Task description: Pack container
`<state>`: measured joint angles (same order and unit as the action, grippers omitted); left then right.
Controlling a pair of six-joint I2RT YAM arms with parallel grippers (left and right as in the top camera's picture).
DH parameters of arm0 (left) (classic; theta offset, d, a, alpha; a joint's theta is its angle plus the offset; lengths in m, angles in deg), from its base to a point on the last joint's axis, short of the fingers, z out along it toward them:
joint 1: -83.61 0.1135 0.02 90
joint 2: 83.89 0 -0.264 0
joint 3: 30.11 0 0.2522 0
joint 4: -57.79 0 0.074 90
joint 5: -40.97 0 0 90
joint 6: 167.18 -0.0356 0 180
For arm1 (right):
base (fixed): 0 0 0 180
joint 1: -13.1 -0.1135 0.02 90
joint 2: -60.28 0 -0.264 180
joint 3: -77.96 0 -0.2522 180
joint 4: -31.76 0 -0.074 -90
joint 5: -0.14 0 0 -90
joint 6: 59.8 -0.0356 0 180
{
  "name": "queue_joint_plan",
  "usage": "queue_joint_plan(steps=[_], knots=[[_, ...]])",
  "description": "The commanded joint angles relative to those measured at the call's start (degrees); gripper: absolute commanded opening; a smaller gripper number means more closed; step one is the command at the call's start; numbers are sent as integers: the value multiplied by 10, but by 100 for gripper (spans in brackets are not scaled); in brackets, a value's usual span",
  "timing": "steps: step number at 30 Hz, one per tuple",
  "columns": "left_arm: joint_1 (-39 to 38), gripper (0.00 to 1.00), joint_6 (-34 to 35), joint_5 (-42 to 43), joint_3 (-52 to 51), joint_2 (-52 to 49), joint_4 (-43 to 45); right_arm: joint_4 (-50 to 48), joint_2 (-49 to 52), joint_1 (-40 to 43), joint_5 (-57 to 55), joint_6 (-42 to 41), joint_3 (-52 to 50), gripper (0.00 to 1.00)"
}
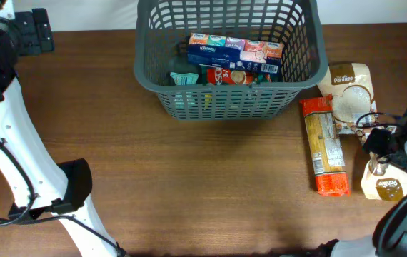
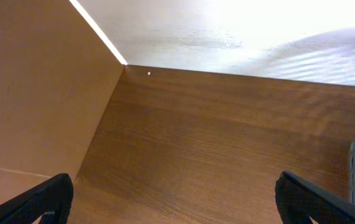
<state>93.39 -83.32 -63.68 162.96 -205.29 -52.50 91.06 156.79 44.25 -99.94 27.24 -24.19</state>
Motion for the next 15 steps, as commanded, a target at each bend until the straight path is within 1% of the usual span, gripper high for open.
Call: queue_joint_plan(steps=[1,5,8,11,12,13,14,15], knots=[[1,99,9,-6,-1,5,-1,-13,44,-5,20,-3,-3,88],[1,99,9,-6,-1,5,-1,-28,81,-4,23,-5,-3,87],[1,99,9,-6,-1,5,-1,-35,96,-4,22,-5,-3,80],[1,99,9,-6,-1,5,-1,-40,103,-4,22,-7,-3,62],[1,99,9,-6,-1,5,-1,-41,103,-4,22,-9,-3,51],[1,99,9,-6,-1,5,-1,-41,103,-4,22,-11,-3,37],[1,99,9,-6,-1,5,-1,-42,103,-4,22,-11,-3,29],[1,99,9,-6,-1,5,-1,-42,103,-4,23,-12,-3,23]])
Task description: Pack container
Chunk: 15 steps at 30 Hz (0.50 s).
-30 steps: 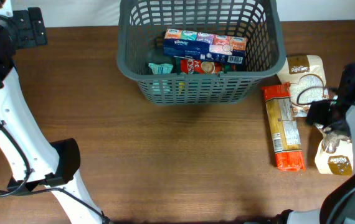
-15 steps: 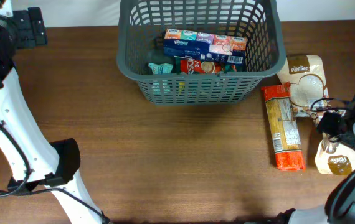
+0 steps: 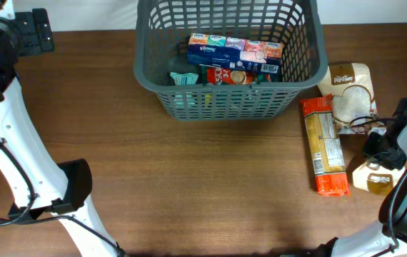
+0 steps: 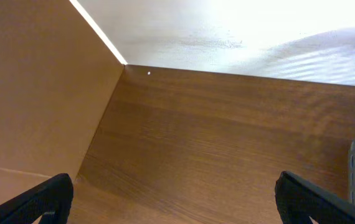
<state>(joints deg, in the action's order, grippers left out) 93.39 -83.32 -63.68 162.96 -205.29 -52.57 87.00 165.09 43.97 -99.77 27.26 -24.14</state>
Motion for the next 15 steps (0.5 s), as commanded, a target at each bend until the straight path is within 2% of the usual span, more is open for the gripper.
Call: queue_joint_plan(steps=[1,3,6,10,15], knots=[[1,99,9,-6,-1,5,-1,0,20,-2,25,-12,-2,18],[1,99,9,-6,-1,5,-1,6,20,-1,41,-12,5,15],[1,99,10,-6,-1,5,-1,32,19,-1,64,-12,32,4],[1,99,9,-6,-1,5,-1,105,19,-1,68,-11,111,4],[1,99,9,-6,-1,5,-1,227,15,-1,82,-12,284,4]])
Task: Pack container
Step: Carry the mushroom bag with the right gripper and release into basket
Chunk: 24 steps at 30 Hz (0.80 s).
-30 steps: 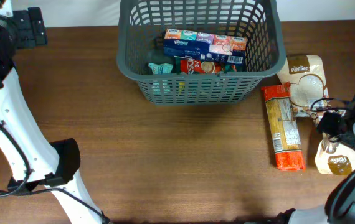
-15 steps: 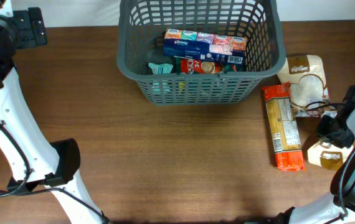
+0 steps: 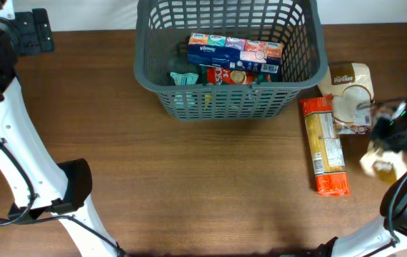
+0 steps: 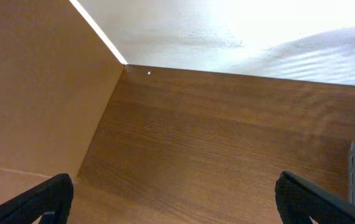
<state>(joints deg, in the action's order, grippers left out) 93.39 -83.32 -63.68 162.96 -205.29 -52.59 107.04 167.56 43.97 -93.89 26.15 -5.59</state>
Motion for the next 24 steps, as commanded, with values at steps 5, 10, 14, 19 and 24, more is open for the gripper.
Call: queue_joint_plan(steps=[5,10,14,19,24], knots=[[1,99,9,-6,-1,5,0,134,-10,-3,128,-7,313,4],[1,99,9,-6,-1,5,0,205,-10,-37,238,-11,506,4],[1,99,9,-6,-1,5,0,238,-10,-114,275,66,625,4],[1,99,9,-6,-1,5,0,229,-10,-252,274,161,700,4],[1,99,9,-6,-1,5,0,173,3,-380,197,207,699,4]])
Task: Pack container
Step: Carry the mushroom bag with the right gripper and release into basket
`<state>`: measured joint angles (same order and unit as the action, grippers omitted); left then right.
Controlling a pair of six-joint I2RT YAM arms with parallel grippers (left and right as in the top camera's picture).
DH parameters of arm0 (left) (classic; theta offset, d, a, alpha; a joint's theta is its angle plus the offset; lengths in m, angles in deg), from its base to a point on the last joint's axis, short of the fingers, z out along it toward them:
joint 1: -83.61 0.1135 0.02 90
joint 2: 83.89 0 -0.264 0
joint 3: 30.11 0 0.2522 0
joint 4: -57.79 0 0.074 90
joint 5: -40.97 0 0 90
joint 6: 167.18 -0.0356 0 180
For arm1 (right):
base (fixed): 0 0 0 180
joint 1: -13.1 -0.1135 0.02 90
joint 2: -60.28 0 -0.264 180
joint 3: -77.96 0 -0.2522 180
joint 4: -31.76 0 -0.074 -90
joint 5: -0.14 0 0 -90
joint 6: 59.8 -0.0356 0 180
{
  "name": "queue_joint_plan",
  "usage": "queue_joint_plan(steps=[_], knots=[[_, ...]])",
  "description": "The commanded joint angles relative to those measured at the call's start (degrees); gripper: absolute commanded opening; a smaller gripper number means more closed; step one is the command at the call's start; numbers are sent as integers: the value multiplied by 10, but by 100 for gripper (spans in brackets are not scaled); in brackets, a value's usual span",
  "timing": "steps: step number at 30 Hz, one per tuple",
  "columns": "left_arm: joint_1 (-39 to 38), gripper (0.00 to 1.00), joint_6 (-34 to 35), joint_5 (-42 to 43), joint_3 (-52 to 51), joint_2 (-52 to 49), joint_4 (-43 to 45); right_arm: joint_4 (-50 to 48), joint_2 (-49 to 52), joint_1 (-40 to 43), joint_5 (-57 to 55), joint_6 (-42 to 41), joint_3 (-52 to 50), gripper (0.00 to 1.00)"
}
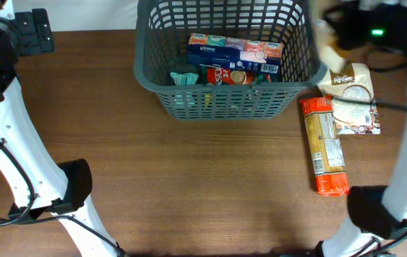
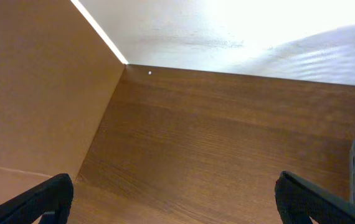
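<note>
The grey basket [image 1: 159, 86] stands at the table's back centre and holds a tissue pack [image 1: 233, 47], a red box [image 1: 221, 74] and a teal item [image 1: 184, 78]. My right gripper [image 1: 335, 32] is a dark blur above the basket's right rim, with a pale blurred shape, the small bottle [image 1: 330, 57], under it. Its jaws are too smeared to make out. My left gripper [image 2: 177, 202] hangs open over bare table at the far left, its fingertips [image 2: 43, 198] wide apart and nothing between them. The basket's edge shows at that view's right border.
A long orange-red pasta packet [image 1: 325, 146] lies right of the basket, and a white bag [image 1: 351, 98] rests beside it at the back right. The left arm's white links [image 1: 18, 143] run down the table's left side.
The right gripper was low at the right edge with the bottle raised beside the pasta packet. Now it is up at the basket's right rim, and the bottle is off the table.
The bottle stood on the table at the front right with the right gripper around its neck. Then it was tilted, then held lifted near the white bag. Now it hangs blurred by the basket's right rim. The left arm stayed still and open throughout.
</note>
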<state>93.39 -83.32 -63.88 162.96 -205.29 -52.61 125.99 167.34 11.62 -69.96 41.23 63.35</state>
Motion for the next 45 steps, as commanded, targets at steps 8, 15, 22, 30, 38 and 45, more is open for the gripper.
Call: queue_joint_plan(steps=[8,15,22,30,38,45], knots=[[1,99,9,-4,-1,5,0,-89,77,-151,-105,147,10,4],[1,99,9,-4,-1,5,0,-79,166,-155,-105,151,9,4],[1,99,9,-4,-1,5,0,-64,217,-159,-96,127,9,4],[1,99,9,-4,-1,5,0,-47,219,-207,-71,121,7,4],[1,99,9,-4,-1,5,0,-48,235,-245,-87,120,6,4],[1,99,9,-4,-1,5,0,-35,245,-248,-90,105,3,45]])
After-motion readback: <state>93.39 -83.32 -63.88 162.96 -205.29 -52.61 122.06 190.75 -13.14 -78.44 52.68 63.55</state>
